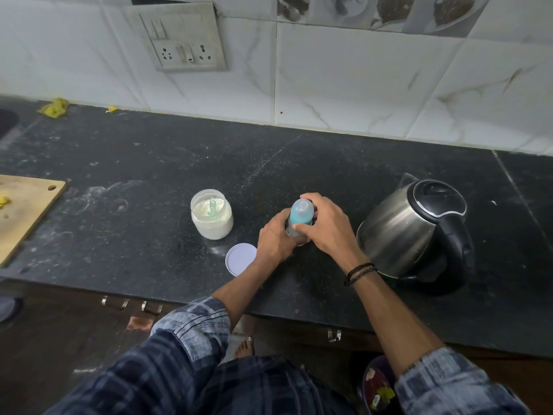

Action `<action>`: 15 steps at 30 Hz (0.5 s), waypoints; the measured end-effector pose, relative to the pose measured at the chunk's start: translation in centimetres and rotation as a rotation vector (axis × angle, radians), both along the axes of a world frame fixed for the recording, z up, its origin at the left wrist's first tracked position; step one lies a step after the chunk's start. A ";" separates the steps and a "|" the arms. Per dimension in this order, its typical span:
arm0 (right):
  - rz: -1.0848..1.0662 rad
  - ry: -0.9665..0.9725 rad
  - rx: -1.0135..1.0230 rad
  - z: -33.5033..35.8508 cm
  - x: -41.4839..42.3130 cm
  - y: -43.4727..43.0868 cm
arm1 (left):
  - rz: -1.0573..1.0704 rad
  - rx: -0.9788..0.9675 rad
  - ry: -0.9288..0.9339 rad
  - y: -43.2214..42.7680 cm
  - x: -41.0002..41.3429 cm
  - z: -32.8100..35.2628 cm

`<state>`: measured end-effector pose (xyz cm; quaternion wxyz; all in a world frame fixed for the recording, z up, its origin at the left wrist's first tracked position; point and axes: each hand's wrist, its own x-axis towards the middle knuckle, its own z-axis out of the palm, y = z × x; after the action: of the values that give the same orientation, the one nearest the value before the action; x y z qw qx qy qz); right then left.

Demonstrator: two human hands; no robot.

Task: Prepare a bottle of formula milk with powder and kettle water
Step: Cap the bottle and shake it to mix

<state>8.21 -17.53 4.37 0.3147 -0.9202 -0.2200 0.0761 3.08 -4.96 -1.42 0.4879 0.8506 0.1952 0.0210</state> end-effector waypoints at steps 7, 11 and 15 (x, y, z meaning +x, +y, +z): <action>0.005 0.021 -0.002 0.0 0.2 -0.3 | -0.001 -0.004 0.009 0.1 0.1 0.0; -0.017 0.024 -0.020 0.0 0.2 0.1 | 0.006 -0.021 0.014 0.0 0.1 -0.1; -0.012 0.041 -0.021 0.2 0.1 -0.1 | 0.002 -0.017 0.001 0.1 0.1 -0.2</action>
<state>8.35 -17.58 4.54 0.3099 -0.9230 -0.2071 0.0954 3.20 -4.83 -1.61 0.4951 0.8461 0.1967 0.0192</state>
